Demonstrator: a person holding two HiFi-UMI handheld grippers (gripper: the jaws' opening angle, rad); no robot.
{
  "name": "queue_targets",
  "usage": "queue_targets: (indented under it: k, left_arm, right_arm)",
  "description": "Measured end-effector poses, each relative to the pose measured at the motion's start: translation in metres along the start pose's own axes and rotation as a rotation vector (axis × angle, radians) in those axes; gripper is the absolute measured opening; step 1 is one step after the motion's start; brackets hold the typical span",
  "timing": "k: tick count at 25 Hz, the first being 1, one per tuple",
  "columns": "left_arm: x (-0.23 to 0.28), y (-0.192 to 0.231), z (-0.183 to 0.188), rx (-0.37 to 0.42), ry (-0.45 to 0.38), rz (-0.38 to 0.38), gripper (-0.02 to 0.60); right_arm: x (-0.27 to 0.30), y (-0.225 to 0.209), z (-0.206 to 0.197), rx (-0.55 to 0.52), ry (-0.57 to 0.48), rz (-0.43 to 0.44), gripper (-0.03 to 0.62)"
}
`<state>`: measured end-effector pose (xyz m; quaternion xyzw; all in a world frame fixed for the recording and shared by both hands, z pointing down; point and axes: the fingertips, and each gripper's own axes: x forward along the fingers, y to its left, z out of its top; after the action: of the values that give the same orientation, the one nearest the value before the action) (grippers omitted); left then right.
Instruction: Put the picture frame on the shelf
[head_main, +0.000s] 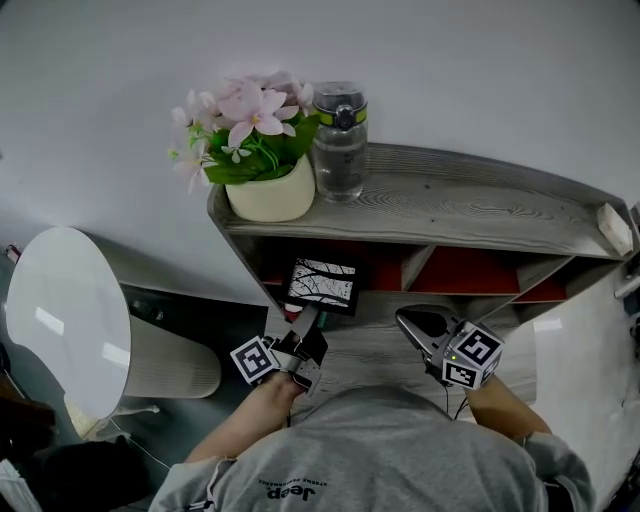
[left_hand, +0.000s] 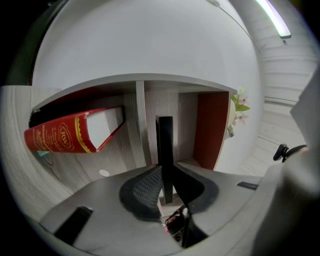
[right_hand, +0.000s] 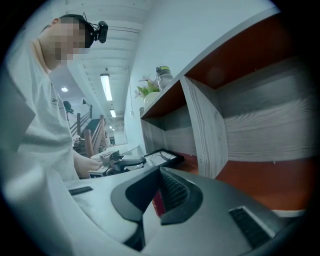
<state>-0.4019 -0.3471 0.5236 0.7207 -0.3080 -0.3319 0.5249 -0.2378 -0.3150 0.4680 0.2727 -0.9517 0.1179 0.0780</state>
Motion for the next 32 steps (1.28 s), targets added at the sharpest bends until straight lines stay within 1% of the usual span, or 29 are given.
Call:
queue_targets:
  k: [10, 22, 27, 32]
  left_arm:
    - [0.01, 0.006, 0.001, -0.011, -0.018, 0.026, 0.081]
    - [0.019, 0.013, 0.002, -0.021, -0.02, 0.048, 0.081]
    - [0.022, 0.02, 0.004, -0.049, -0.034, 0.072, 0.081]
    - [0.028, 0.022, 0.009, -0.044, -0.054, 0.119, 0.088]
  right_arm:
    - [0.002, -0.008, -0.004, 0.016, 0.006, 0.008, 0.002]
    - [0.001, -0.015, -0.007, 0.028, 0.01, 0.008, 0.002]
    - [0.001, -0.017, -0.012, 0.04, 0.015, 0.008, 0.002]
    - [0.001, -0.016, -0.013, 0.044, 0.016, 0.011, 0.002]
